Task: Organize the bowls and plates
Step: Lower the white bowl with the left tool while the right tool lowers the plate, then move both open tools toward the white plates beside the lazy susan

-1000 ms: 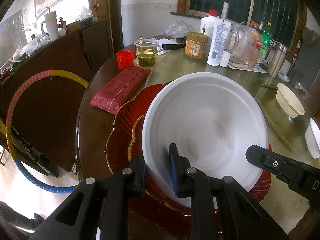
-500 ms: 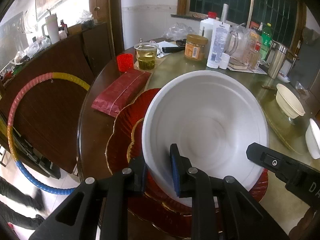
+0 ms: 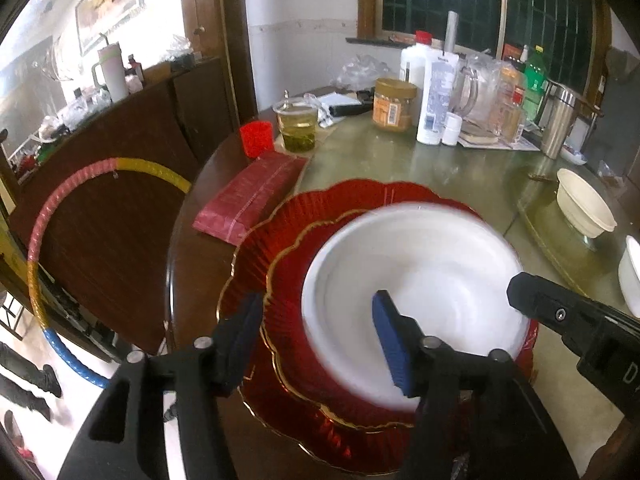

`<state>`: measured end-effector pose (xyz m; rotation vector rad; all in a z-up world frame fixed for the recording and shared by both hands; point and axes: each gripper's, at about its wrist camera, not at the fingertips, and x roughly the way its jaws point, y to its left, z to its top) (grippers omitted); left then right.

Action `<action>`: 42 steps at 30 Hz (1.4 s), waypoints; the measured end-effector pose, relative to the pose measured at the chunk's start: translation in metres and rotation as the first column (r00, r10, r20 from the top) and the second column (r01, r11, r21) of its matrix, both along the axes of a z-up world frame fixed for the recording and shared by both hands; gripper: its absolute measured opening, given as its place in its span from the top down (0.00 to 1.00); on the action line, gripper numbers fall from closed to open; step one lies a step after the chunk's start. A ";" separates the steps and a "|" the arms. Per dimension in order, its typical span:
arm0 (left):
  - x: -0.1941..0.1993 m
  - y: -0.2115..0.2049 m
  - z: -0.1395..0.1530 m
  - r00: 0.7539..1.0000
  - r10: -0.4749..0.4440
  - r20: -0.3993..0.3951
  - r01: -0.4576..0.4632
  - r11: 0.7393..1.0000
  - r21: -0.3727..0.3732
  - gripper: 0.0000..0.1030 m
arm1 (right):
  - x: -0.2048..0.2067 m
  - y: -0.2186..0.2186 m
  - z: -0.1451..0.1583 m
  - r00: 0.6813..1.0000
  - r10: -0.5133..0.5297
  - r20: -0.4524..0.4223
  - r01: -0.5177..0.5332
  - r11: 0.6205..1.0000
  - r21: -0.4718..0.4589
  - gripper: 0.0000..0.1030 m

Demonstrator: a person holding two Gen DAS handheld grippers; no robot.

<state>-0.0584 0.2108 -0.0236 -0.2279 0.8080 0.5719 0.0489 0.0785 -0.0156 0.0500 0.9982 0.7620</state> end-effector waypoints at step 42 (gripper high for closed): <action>0.056 -0.114 0.035 0.958 -0.231 0.169 0.235 0.972 -0.004 0.19 | 0.043 -0.214 0.015 0.922 -0.373 -0.099 0.385 0.866 0.319 0.29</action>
